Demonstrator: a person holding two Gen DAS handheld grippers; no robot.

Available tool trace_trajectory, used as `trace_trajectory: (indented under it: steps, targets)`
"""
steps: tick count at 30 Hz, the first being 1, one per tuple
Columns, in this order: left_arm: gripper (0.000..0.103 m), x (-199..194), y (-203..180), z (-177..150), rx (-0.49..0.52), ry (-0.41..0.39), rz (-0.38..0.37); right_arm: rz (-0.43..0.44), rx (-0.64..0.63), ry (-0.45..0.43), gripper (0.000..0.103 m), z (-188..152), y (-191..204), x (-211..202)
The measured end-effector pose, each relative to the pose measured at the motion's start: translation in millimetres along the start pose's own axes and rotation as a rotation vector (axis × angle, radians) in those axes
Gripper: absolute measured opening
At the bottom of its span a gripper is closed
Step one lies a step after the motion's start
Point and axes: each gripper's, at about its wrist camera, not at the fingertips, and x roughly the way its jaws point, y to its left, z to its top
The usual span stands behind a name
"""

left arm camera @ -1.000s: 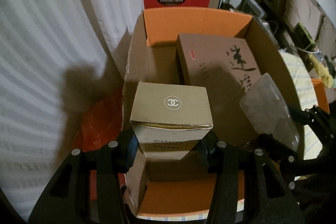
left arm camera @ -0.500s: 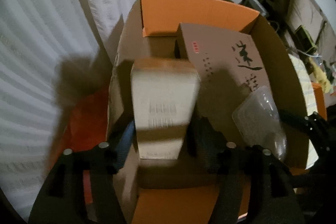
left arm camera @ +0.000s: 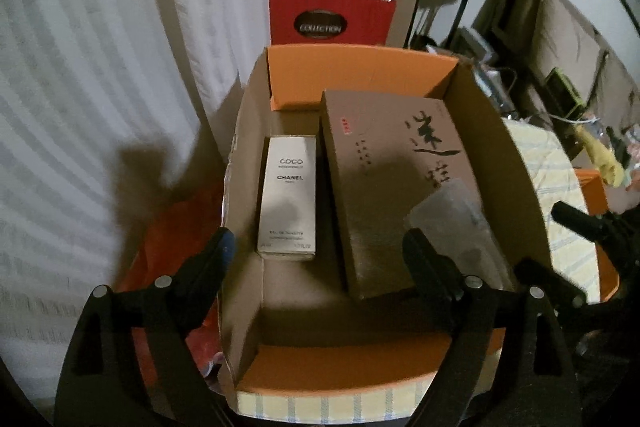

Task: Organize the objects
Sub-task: 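Lower the Chanel box with the left gripper while the right gripper lowers the plastic case into the box, then open both grippers and withdraw them from the cardboard box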

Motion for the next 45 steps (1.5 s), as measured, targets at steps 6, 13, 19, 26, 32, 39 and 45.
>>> trace_trajectory:
  steps: [6, 13, 19, 26, 32, 39, 45]
  targets:
    - [0.096, -21, -9, -19, -0.009, -0.066, -0.037, -0.056, 0.032, -0.050, 0.082, -14, -18, -36]
    - [0.103, -40, -28, -48, -0.022, -0.133, -0.084, -0.159, 0.085, -0.111, 0.092, -39, -41, -69]
    - [0.103, -36, -45, -69, -0.012, -0.119, -0.076, -0.234, 0.114, -0.156, 0.100, -65, -54, -92]
    - [0.103, -43, -59, -88, -0.026, -0.138, -0.085, -0.259, 0.152, -0.145, 0.101, -90, -65, -98]
    - [0.103, -52, -73, -102, -0.027, -0.170, -0.100, -0.271, 0.197, -0.137, 0.101, -109, -74, -102]
    - [0.103, -49, -89, -113, -0.024, -0.161, -0.104, -0.287, 0.216, -0.125, 0.101, -124, -77, -110]
    - [0.103, -55, -105, -122, 0.002, -0.168, -0.114, -0.290, 0.232, -0.118, 0.101, -134, -78, -115]
